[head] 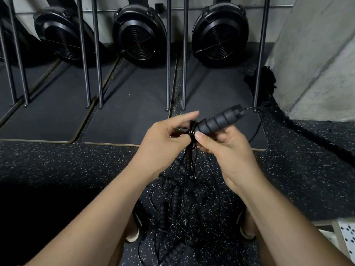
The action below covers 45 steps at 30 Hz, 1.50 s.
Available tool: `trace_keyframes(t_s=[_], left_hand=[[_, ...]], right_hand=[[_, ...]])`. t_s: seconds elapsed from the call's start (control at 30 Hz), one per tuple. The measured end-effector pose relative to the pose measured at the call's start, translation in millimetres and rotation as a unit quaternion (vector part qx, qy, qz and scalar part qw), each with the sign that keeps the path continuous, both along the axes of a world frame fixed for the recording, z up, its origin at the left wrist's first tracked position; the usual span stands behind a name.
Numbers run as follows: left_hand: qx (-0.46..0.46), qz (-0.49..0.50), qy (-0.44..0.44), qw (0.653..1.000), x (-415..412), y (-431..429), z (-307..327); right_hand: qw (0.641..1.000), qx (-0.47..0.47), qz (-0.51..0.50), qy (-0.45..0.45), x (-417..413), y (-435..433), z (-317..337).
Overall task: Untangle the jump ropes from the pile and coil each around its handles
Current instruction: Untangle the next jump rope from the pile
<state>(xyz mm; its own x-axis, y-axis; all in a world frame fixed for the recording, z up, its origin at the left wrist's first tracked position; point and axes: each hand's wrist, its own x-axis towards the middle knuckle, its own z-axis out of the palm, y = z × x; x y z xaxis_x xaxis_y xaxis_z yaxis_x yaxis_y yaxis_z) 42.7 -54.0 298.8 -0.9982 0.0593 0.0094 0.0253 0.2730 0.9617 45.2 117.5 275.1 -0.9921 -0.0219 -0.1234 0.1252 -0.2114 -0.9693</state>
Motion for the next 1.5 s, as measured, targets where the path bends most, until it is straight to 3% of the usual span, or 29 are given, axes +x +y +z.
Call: trace_keyframes(t_s=[0.2,0.43,0.53,0.63,0.73,0.87,0.97,1.03,1.17,1.5], left_hand=[[-0.049,-0.001,0.033,0.998,4.7,4.7,0.7],[-0.055,-0.004,-0.086,0.995,5.8,8.8,-4.0],[-0.037,-0.021,-0.055,0.998,6.4,7.8,-2.6],[-0.088,-0.029,-0.013,0.996,7.2,8.8,-0.7],[-0.18,-0.018,0.038,0.983,6.6,13.2,0.0],[-0.249,-0.01,0.063,0.966,1.0,11.7,-2.6],[-0.27,-0.013,0.091,0.959,1.7,15.1,-8.2],[-0.278,-0.001,0.119,0.953,3.6,18.7,-11.6],[-0.269,0.025,0.12,0.955,4.9,18.7,-8.8],[-0.092,0.075,-0.037,0.992,11.1,14.5,2.4]], right_hand=[[1.0,0.006,-0.009,0.014,-0.9,0.4,2.2],[0.999,0.035,-0.023,0.017,-0.7,1.6,5.1],[0.996,0.088,-0.025,0.021,-2.5,1.8,6.5],[0.991,0.128,-0.038,-0.002,-2.9,0.9,3.3],[0.969,0.241,-0.05,-0.027,-1.0,1.9,-1.3],[0.919,0.393,0.024,0.001,5.7,4.8,-0.5],[0.885,0.457,0.031,0.078,8.4,2.6,-0.7],[0.884,0.458,0.019,0.099,6.4,2.8,-1.2],[0.897,0.43,-0.005,0.107,3.4,8.1,0.9],[0.869,0.465,-0.084,0.144,-2.8,11.2,8.4]])
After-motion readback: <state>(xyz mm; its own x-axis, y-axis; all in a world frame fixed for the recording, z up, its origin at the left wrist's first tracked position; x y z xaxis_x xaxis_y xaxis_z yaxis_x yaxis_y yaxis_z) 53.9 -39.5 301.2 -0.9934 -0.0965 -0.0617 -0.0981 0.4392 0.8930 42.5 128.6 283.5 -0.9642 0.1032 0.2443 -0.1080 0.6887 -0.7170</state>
